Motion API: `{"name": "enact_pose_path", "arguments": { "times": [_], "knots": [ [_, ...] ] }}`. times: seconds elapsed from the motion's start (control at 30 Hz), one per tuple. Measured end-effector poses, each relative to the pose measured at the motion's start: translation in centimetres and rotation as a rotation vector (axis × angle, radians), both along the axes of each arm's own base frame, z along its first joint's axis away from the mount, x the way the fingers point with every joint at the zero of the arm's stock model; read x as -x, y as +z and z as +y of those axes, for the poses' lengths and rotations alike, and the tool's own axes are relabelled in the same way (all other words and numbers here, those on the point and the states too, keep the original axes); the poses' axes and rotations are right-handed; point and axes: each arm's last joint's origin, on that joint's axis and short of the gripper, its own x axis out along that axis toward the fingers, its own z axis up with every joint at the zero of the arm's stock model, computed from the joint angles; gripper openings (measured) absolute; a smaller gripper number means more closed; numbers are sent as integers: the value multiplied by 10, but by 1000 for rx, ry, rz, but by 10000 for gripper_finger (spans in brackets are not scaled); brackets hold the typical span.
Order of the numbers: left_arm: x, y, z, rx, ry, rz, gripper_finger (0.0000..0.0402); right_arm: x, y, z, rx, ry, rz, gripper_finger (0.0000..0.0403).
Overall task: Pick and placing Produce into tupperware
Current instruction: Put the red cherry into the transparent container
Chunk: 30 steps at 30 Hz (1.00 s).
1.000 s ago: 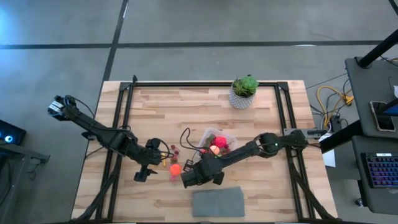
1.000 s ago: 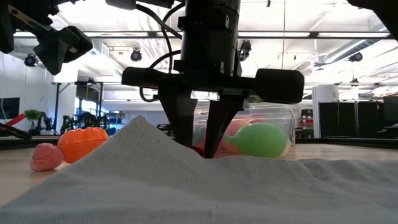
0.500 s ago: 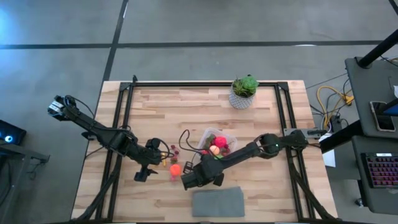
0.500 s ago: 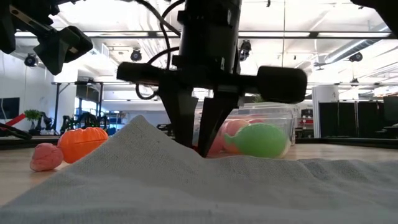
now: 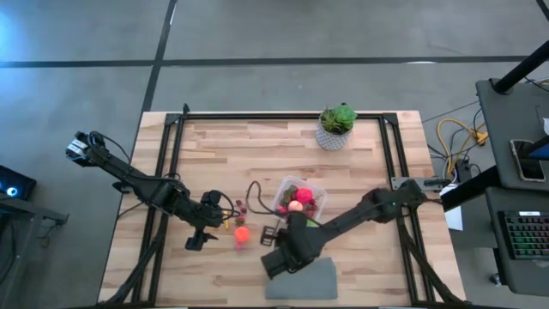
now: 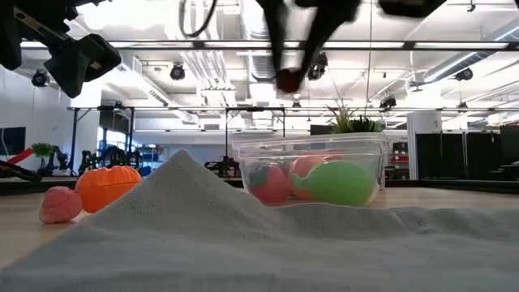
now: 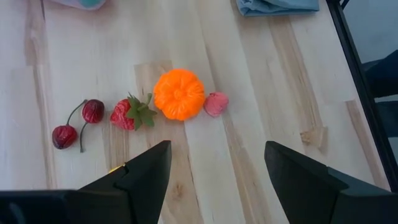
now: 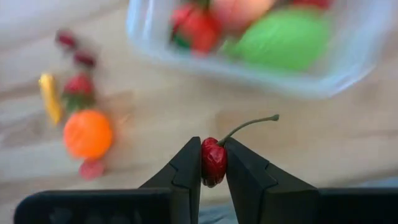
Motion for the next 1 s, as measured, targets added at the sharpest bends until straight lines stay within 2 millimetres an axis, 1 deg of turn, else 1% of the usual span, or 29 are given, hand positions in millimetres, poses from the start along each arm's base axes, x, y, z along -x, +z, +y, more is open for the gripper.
{"name": "enact_pose_path", "arguments": {
  "times": [0.07, 0.1, 0.17, 0.27, 0.33, 0.4, 0.53, 0.67, 0.77, 0.87, 1.0],
  "knots": [
    [0, 0, 0, 0, 1, -2, 244, 11, 9, -6, 46, -20, 61, 59],
    [0, 0, 0, -1, 1, -1, 244, 12, 13, -9, 53, -24, 64, 59],
    [0, 0, 0, 1, 1, -5, 244, 10, 16, -17, 57, 28, 60, 59],
    [-1, 1, -1, 7, 1, -16, 244, 3, 12, -32, 1, 66, 115, 59],
    [-2, 2, -1, 13, 1, -28, 244, 5, 9, -42, 8, 27, 174, 59],
    [-2, 2, -1, 14, 1, -29, 244, 3, 5, -49, 2, -23, 160, 59],
    [-2, 2, -1, 17, 6, -27, 244, 3, -7, -66, 8, -75, 216, 59],
    [-1, 3, -1, 42, 42, -14, 244, 0, -19, -90, 23, 0, 315, 59],
    [-1, 3, -1, 43, 43, -14, 244, -2, -22, -107, 28, 91, 375, 59],
    [-1, 3, -1, 47, 49, -12, 244, -5, -18, -119, 29, 172, 395, 59],
    [-1, 3, -1, 69, 84, 1, 244, -8, -5, -125, 60, 239, 362, 70]
  ]
}}
